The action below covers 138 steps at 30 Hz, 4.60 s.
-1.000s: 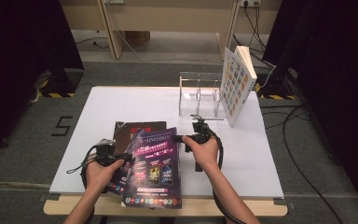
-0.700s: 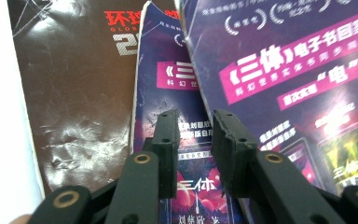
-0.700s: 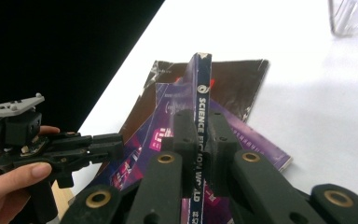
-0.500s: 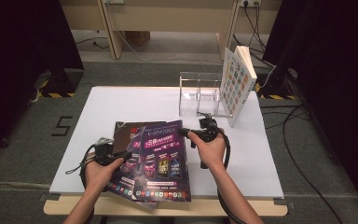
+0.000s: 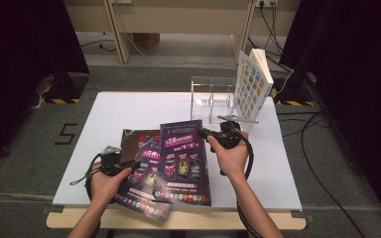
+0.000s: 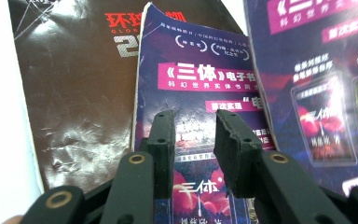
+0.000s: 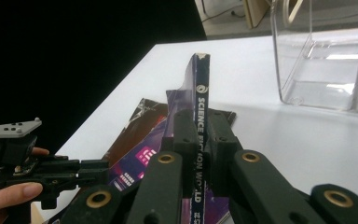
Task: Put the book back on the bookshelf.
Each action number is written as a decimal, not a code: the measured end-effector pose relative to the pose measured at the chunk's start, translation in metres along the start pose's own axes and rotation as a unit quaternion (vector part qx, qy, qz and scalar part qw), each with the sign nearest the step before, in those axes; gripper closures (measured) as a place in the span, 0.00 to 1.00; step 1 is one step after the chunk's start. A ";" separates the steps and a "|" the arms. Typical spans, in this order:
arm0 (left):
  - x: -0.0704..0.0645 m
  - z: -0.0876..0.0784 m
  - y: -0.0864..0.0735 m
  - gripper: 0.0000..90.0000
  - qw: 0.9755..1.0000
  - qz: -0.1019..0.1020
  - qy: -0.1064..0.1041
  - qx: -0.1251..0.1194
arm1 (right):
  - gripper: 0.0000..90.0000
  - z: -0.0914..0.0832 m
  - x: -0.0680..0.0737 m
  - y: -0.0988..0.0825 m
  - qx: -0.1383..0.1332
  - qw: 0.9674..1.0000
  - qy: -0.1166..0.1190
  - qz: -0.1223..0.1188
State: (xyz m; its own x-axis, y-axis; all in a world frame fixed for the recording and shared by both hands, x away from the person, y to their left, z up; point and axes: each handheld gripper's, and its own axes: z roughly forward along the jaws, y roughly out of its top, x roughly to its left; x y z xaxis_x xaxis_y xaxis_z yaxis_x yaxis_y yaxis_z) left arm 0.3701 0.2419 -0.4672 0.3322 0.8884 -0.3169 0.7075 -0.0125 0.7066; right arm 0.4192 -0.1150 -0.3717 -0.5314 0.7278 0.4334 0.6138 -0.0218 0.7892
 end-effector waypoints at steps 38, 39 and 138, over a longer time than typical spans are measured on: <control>0.003 -0.003 0.000 0.73 1.000 -0.002 0.007 -0.008 | 0.94 -0.044 0.003 0.018 -0.092 0.992 -0.065 -0.056; 0.003 -0.004 0.000 0.73 1.000 -0.002 0.007 -0.008 | 0.94 -0.046 0.002 0.018 -0.095 0.991 -0.068 -0.059; 0.008 -0.004 -0.001 0.73 1.000 -0.008 0.012 -0.016 | 0.94 -0.095 -0.012 0.069 -0.215 0.959 -0.166 -0.081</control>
State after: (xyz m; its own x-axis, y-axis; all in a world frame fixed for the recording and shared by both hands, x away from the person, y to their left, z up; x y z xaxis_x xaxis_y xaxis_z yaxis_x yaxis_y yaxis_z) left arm 0.3697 0.2506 -0.4674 0.3048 0.8995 -0.3131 0.6930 0.0161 0.7208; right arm 0.4126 -0.1907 -0.2811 -0.3417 0.9218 0.1832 0.2037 -0.1176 0.9719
